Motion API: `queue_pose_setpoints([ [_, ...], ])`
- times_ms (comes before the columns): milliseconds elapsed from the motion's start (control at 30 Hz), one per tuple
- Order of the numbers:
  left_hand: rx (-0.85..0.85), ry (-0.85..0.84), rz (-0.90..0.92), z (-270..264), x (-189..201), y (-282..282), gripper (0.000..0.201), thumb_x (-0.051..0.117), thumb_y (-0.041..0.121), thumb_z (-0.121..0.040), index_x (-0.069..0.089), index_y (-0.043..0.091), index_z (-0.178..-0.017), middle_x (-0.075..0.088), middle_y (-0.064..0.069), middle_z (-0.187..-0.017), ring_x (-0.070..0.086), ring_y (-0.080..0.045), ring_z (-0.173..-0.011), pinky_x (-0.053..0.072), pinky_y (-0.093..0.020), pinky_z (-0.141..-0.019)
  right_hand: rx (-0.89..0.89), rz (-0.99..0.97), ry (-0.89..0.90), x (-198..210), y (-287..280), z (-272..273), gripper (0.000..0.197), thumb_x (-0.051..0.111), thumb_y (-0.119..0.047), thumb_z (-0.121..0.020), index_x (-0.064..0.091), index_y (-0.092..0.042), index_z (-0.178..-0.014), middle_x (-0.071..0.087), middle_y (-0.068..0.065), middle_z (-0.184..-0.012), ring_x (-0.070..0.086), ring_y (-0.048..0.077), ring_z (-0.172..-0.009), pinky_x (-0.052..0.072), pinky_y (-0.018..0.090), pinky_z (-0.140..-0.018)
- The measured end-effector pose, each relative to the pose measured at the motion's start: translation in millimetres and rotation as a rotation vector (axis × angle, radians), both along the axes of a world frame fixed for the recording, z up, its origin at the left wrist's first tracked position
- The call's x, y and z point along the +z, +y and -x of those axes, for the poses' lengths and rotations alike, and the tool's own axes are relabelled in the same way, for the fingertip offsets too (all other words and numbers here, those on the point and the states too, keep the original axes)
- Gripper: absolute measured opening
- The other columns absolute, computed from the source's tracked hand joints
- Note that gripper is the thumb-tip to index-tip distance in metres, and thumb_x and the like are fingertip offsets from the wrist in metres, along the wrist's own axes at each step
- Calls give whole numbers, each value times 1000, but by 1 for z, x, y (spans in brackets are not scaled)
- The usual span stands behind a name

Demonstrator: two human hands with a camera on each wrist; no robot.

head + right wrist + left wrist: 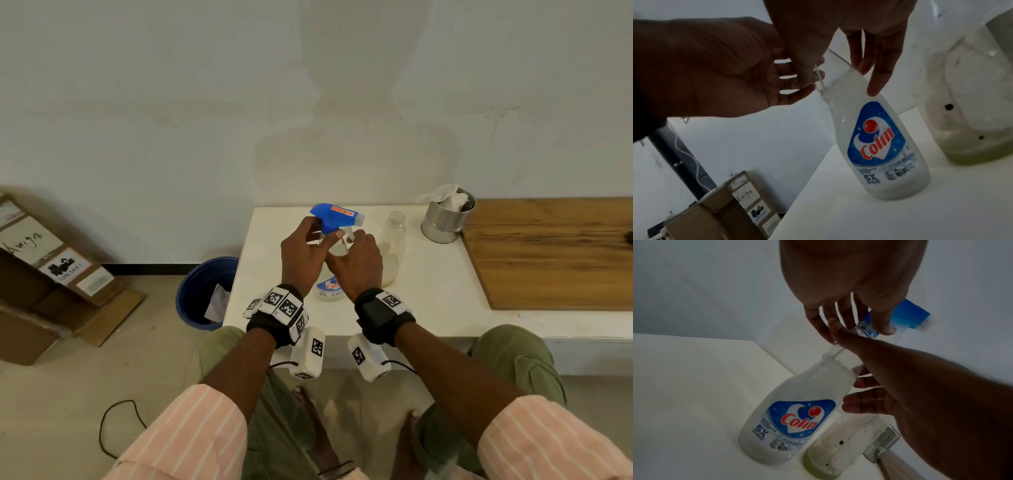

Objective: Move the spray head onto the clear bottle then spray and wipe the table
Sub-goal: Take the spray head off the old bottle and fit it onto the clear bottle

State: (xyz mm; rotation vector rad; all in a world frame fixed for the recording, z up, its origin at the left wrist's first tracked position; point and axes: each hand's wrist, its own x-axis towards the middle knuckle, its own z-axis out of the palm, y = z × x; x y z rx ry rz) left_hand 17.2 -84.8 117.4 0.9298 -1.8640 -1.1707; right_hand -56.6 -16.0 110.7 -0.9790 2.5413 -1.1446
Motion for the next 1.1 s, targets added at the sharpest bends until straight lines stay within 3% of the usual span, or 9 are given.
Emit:
queue_pose_setpoints([
  [167,-17,-36,42,0,1,-4,37,64,36,-89,63,15,-119,69,3,-112,62,-10,-98,47,-12,-81,9,127,-68,5,-2,0,46,69,-40,-82,55,-8,-111,65,8,-104,62,23,-95,43,26,-77],
  [300,14,-60,90,4,-1,-4,38,62,40,-89,63,15,-117,67,2,-114,60,-11,-102,50,-29,-89,102,197,-309,4,-4,10,56,76,-30,-79,51,-11,-126,64,7,-123,60,22,-114,46,33,-98],
  [400,16,-80,119,7,-2,-3,41,62,39,-89,62,14,-122,66,-2,-119,59,-17,-111,48,-34,-97,68,228,-316,1,-9,13,58,77,-23,-78,48,-10,-126,60,8,-123,59,21,-109,46,29,-91],
  [467,5,-78,115,7,-1,-2,42,62,38,-90,61,13,-124,65,-3,-122,58,-18,-114,47,-36,-100,36,233,-257,0,-11,13,47,78,-23,-76,53,-7,-112,61,9,-105,57,19,-93,44,26,-80],
  [567,-19,-90,104,5,2,-3,40,61,36,-91,60,13,-123,64,0,-119,58,-16,-110,47,-35,-99,57,240,-253,-2,-13,15,40,80,-24,-74,57,-8,-102,59,1,-90,55,16,-83,44,26,-78],
  [733,-42,-85,65,4,6,-7,42,64,33,-89,59,13,-126,63,2,-112,53,-8,-101,41,-24,-91,120,208,-328,1,-9,23,51,80,-25,-76,55,-8,-117,64,2,-109,57,14,-97,45,25,-90],
  [900,-75,-66,17,2,7,-8,41,63,31,-90,58,13,-127,64,1,-112,53,-9,-101,39,-21,-88,219,133,-465,4,-6,35,53,77,-22,-79,52,-11,-124,64,7,-125,58,22,-118,43,41,-107],
  [1000,-74,-39,-18,3,6,-9,42,66,33,-88,60,15,-125,66,3,-112,57,-9,-104,42,-22,-90,235,89,-383,4,-4,31,62,78,-31,-77,49,-11,-129,62,6,-131,56,21,-122,42,36,-105],
  [1100,-55,5,-56,4,4,-5,40,67,30,-88,60,13,-124,66,3,-107,60,-11,-103,46,-20,-90,179,104,-261,3,-3,19,59,79,-35,-75,55,-7,-122,65,7,-123,60,20,-108,46,36,-101],
])
